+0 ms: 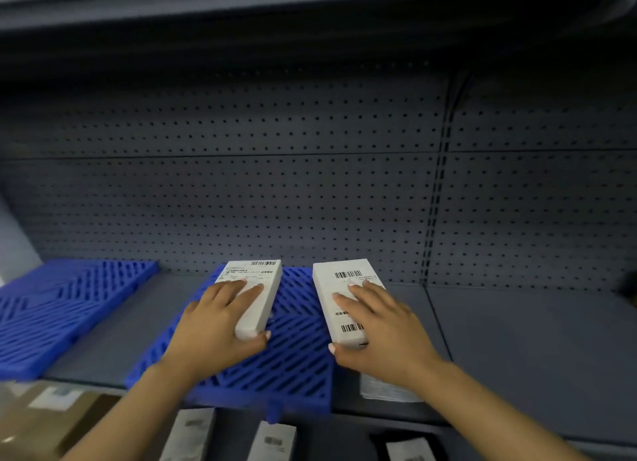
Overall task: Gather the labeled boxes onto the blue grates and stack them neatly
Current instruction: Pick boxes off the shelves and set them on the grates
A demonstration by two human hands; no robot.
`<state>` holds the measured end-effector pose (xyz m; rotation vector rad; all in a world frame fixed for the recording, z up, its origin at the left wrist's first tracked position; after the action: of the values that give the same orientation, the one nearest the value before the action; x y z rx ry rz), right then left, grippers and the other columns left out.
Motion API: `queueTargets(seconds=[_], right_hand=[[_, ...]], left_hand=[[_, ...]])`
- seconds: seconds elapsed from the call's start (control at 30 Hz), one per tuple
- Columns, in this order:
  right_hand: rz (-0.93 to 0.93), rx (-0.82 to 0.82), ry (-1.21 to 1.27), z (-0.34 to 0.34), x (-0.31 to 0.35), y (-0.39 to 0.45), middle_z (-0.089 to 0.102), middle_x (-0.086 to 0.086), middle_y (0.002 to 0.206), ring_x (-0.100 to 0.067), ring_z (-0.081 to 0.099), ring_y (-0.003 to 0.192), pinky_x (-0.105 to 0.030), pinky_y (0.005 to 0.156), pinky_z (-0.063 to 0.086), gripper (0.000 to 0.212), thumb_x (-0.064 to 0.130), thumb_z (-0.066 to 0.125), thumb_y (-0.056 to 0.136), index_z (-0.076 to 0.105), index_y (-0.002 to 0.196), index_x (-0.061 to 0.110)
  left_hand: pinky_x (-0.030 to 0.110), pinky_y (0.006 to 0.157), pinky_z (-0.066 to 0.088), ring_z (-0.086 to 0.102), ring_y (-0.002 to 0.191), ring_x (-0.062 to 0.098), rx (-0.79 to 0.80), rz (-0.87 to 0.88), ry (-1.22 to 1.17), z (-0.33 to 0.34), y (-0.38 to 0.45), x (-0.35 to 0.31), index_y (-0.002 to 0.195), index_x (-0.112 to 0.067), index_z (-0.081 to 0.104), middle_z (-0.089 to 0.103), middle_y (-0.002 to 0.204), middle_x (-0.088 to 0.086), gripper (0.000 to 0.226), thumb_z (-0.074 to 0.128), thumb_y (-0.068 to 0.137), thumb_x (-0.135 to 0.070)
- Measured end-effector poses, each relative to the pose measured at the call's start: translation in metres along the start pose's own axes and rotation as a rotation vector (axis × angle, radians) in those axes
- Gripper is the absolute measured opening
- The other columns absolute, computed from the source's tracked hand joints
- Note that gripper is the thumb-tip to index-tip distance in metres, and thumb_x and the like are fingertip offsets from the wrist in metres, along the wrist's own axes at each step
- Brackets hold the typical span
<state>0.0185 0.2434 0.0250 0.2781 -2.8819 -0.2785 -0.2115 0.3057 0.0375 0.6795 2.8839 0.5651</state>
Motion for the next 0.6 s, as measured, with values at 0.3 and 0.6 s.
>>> queueTargets(seconds=[0.3,0.6], right_hand=[[0.013,-0.007,-0.021,0.017,0.052,0.027,0.012,0.012,0.157,-0.011,-0.001,0.145,-0.039,0.115,0.016,0.089,0.077,0.026,0.067,0.019,0.147,0.040],[0.069,-0.046,-0.064,0.008,0.033,0.014,0.020,0.010,0.156,-0.013,0.009,0.145,-0.040,0.113,0.024,0.089,0.077,0.026,0.066,0.026,0.146,0.037]], left_hand=[[0.049,0.094,0.045,0.036,0.132,0.020,0.035,0.042,-0.047,-0.002,0.000,0.049,0.141,-0.034,0.039,0.042,0.144,-0.004,0.083,0.038,0.070,-0.078],[0.048,0.098,0.042,0.036,0.133,0.021,0.040,0.110,-0.085,0.004,0.009,0.023,0.141,-0.031,0.039,0.042,0.144,-0.003,0.087,0.036,0.070,-0.080]])
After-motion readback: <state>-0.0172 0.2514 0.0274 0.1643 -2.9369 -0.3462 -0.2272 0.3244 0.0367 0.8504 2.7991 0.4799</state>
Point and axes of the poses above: each hand's wrist, its own y-axis towards the middle knuckle, its own z-axis out of the palm, x = y × z, the point moved 8 cm from there along y, towards the middle knuckle
